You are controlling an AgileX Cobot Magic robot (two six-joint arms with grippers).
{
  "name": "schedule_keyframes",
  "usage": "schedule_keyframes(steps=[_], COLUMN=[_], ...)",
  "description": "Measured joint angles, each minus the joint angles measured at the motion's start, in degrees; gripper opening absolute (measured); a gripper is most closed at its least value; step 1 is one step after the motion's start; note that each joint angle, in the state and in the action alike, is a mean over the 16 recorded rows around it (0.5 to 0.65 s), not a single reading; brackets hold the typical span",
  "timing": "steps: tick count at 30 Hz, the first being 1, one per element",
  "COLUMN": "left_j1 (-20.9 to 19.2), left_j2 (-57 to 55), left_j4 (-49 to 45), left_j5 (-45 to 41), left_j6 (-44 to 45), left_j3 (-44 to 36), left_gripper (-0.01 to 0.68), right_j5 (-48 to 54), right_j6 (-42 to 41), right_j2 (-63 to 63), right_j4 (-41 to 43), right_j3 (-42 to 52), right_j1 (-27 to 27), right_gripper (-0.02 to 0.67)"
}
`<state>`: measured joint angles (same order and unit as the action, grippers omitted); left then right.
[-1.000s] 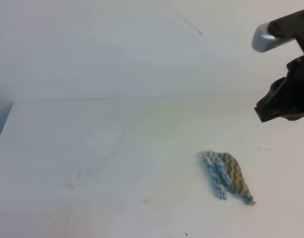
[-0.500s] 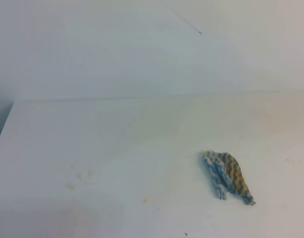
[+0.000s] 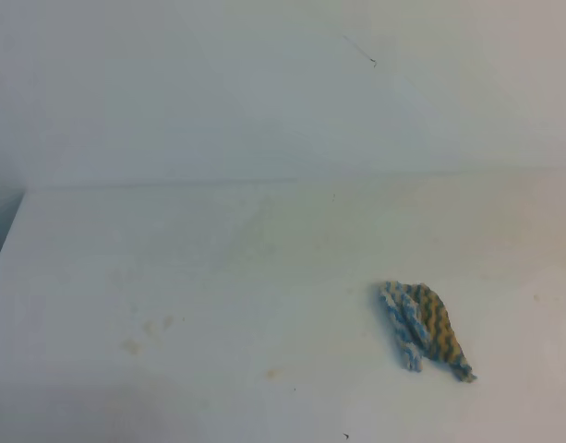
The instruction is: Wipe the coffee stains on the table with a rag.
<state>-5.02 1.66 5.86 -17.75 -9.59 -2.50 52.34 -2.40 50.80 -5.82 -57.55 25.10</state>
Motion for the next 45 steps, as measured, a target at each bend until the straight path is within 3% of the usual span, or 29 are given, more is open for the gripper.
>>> schedule_keyframes(steps=[15,30,37,45], left_j1=[0.0,0.0,0.0,0.0], left_j2=[0.0,0.0,0.0,0.0], left_j4=[0.0,0.0,0.0,0.0], left_j5=[0.0,0.0,0.0,0.0], left_j6=[0.0,0.0,0.0,0.0], left_j3=[0.0,0.0,0.0,0.0], left_gripper=[-0.001,-0.001,-0.001,-0.001], right_j5=[0.1,-6.5,-16.5,-28.4], right_j6=[-1.1,-4.1,-2.3,4.5], right_j2=[-11.3,-28.0,-30.3,-35.4], right_j4=[1.3,14.2,15.6,14.7], right_j3=[0.0,1.7,10.6,29.8], right_j1=[-1.7,-13.5,-18.8,-22.3], right_gripper=[-0.004,-0.004,-0.004,-0.004])
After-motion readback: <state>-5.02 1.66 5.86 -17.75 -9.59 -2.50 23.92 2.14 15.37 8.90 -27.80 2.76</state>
